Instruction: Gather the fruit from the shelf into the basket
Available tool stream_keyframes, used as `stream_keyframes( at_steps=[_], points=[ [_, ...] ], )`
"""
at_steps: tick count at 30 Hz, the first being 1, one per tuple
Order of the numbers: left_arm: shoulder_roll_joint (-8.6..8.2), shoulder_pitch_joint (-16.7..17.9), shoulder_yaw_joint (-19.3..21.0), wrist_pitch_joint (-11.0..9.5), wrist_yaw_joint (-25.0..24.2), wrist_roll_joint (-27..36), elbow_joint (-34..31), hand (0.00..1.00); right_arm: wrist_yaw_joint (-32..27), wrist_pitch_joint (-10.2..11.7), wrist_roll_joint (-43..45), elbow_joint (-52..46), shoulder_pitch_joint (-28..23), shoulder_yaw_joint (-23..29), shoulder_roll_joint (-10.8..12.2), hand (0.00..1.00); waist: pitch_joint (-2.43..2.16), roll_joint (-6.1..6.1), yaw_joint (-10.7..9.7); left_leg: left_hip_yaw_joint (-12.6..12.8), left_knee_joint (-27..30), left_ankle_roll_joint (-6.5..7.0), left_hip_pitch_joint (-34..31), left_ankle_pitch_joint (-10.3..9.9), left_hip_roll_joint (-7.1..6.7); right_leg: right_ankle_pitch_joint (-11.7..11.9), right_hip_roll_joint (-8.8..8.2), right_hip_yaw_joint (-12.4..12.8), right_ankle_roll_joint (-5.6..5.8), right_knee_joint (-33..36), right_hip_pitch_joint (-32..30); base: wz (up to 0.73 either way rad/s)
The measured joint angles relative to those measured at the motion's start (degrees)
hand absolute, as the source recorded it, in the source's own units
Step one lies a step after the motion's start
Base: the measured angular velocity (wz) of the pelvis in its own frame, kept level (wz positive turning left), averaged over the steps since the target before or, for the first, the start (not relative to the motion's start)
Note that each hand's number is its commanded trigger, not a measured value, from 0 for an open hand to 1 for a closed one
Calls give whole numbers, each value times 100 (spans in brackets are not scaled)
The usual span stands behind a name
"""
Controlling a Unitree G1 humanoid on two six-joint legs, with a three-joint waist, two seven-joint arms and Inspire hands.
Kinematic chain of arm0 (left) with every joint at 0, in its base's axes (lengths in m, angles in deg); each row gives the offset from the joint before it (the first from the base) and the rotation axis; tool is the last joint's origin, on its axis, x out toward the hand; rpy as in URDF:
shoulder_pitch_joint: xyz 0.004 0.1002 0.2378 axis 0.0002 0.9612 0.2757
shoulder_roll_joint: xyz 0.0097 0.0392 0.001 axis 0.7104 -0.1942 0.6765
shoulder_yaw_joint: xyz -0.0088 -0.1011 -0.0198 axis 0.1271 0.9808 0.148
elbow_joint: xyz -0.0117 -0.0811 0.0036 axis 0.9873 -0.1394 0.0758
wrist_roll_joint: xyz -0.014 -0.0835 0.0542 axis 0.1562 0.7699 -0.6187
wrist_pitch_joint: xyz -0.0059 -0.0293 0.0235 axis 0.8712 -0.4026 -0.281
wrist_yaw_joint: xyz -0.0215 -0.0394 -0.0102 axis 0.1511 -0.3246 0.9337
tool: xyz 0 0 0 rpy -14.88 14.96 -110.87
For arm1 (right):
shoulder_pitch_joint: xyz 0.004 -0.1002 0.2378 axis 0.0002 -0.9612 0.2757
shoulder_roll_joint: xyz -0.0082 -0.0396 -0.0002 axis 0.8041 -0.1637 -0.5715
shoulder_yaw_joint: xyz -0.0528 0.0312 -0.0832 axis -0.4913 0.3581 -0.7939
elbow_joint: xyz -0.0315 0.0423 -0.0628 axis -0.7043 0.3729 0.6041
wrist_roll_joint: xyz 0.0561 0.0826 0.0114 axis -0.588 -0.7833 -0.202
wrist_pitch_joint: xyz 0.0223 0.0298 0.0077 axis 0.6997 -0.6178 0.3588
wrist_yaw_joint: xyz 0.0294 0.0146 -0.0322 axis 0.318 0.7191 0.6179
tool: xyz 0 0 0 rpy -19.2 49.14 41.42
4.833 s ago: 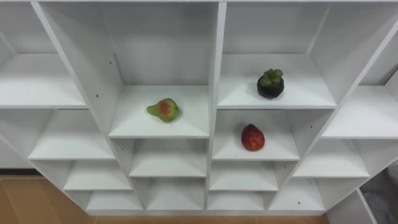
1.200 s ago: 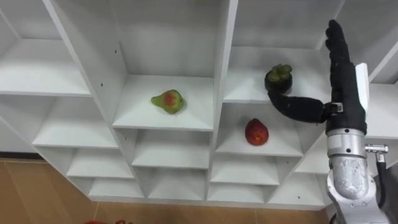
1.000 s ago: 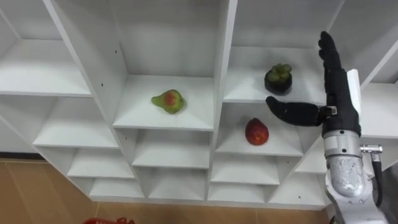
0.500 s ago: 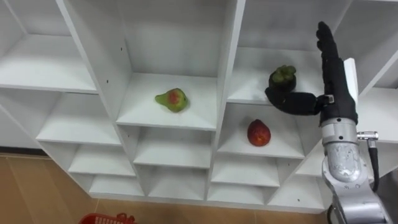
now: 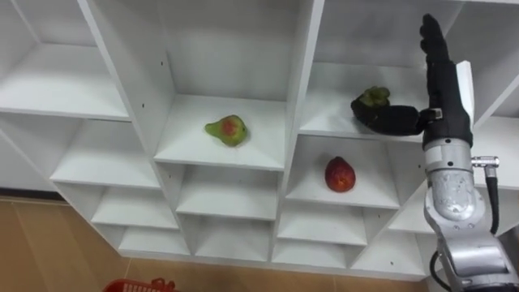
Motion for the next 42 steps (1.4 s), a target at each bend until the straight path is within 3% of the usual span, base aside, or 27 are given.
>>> stream_keyframes(
  at_steps=[3, 14, 22, 29, 42],
  points=[
    [0, 4, 1, 1, 11, 0, 0, 100, -1, -100, 0, 74, 0, -1, 0, 0, -4, -6, 15, -38, 1, -6, -1, 10, -6, 0, -2, -18, 0, 0, 12, 5],
    [-8, 11, 2, 14, 29, -1, 1, 100, -6, -105, 7, 148, 0, -1, 0, 0, 0, -9, 40, -54, 1, -6, 0, 39, -40, 2, -10, -24, -4, 4, 19, 0],
    [-30, 27, 3, 64, 43, 5, 4, 100, 166, -170, 19, 465, 10, -7, 0, 0, 44, 73, 50, -53, -2, 0, -10, 43, -43, 2, -17, -29, -4, 11, 0, 0],
    [-38, 27, 2, 145, 28, 4, 4, 100, 274, -170, 35, 466, 30, -1, -1, 0, 14, 118, 45, -53, -12, 0, -41, 44, -45, 2, -17, -30, -3, 11, -9, 0],
    [-32, 39, 1, 174, 22, 28, 8, 100, 513, -296, 26, 727, 103, 7, -1, 0, 8, 99, 30, -52, -4, -1, -11, 48, -43, 2, -20, -30, -4, 14, 1, 0]
  ],
)
